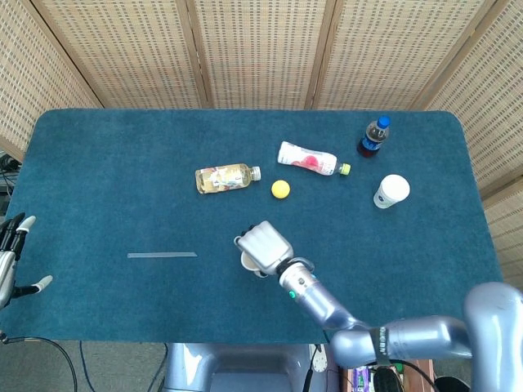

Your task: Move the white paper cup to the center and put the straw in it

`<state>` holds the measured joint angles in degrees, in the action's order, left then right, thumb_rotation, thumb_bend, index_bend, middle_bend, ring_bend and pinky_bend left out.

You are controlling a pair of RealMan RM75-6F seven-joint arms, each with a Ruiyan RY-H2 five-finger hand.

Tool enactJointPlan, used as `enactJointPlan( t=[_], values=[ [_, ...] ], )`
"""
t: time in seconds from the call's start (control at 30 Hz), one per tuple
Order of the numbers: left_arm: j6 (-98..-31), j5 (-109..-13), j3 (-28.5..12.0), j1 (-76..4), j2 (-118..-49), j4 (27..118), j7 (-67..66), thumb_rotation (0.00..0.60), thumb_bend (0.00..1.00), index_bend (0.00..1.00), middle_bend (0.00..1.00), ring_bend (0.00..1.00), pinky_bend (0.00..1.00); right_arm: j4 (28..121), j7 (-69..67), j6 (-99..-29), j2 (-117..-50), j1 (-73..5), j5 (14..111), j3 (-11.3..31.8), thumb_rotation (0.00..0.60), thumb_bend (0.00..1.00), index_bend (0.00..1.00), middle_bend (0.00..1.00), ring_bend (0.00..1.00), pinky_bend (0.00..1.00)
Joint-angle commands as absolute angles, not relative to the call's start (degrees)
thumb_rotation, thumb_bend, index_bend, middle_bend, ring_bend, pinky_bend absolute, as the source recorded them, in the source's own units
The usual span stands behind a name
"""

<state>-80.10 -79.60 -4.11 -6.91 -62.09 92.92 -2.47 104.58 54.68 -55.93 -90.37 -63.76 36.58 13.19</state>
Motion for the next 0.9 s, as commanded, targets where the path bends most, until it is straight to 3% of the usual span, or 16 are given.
enactJointPlan(
  t=[0.03,0.57,0.9],
  values=[
    [-79.73,-79.28,-4.17,-7.07,-61.94,92.85,-2.16,0.6,0.03,0.0,0.0,0.0,0.0,102.96,58.47,-60.03,-96.3,-68.08,32.49,13.81,0.6,0.35,0.54,0.59,0.48,0.6],
    [-79.09,-78.74,-4.23,-7.31,-61.59,92.84,-1.41,0.6,0.03,0.0,0.0,0.0,0.0,96.61,57.85,-62.62,-101.15,-70.21,30.14,12.71,0.6,0.35,0.54,0.58,0.48,0.6],
    [-78.8,-78.47,-4.24,-7.45,-61.58,92.84,-1.37,0.6,0.03,0.0,0.0,0.0,0.0,95.22,56.66,-62.13,-101.32,-70.02,29.07,12.2,0.6,0.35,0.54,0.5,0.43,0.59]
  ],
)
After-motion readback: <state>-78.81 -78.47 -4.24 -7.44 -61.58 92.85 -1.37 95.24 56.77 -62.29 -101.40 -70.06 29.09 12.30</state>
